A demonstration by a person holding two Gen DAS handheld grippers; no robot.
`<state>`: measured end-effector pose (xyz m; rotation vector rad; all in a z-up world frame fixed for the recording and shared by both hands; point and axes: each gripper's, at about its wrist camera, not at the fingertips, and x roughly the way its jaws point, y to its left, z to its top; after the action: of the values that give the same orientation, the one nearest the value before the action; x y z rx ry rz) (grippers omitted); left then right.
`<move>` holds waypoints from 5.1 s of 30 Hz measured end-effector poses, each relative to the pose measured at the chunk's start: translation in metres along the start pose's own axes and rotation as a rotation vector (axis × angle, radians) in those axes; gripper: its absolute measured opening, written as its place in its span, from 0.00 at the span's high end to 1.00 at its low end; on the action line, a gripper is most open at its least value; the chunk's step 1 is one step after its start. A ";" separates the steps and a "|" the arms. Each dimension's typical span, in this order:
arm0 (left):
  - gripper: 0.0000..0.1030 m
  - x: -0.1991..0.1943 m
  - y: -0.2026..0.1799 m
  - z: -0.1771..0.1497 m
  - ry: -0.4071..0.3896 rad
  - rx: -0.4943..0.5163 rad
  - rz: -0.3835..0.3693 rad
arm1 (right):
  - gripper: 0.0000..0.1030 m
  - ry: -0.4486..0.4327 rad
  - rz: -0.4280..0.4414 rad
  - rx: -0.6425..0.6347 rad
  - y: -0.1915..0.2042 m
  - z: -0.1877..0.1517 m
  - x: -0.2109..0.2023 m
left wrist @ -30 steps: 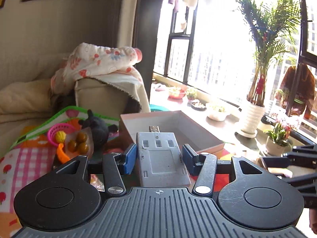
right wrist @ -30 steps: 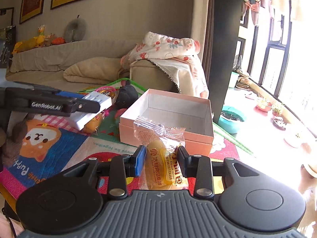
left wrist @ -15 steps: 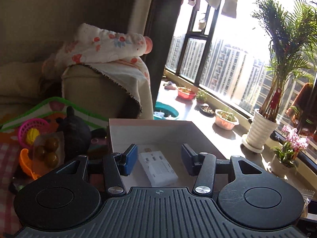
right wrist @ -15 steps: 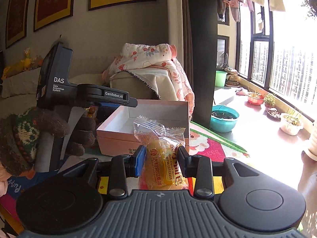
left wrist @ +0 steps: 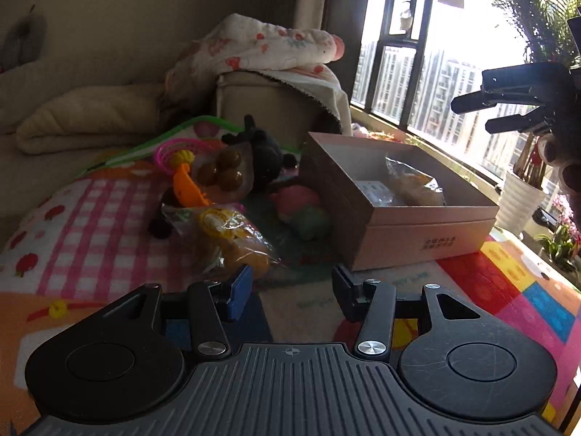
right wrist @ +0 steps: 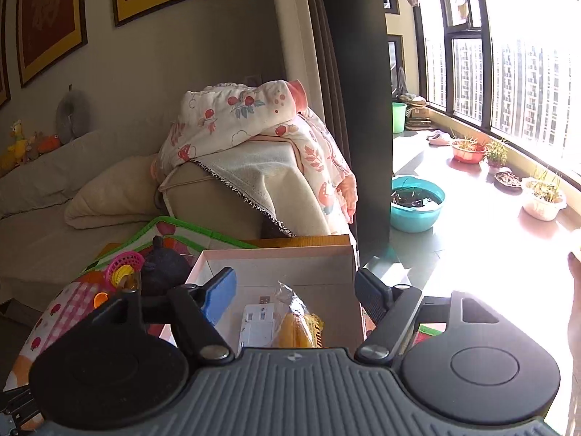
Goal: Organize objects
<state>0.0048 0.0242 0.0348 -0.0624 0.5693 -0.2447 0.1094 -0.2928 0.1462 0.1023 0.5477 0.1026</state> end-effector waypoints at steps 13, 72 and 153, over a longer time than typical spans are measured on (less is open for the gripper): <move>0.48 0.016 0.032 0.017 -0.027 -0.160 0.078 | 0.00 -0.031 -0.061 -0.298 0.052 -0.103 -0.025; 0.44 -0.053 0.110 -0.045 -0.059 -0.216 0.141 | 0.78 0.365 0.300 -0.517 0.221 -0.138 0.024; 0.45 -0.014 -0.056 0.075 -0.077 0.033 -0.132 | 0.26 -0.105 0.035 -0.130 0.016 -0.149 -0.133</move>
<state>0.0224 -0.0276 0.1125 -0.0770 0.4851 -0.3784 -0.0827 -0.2833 0.0901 -0.0091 0.4332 0.1651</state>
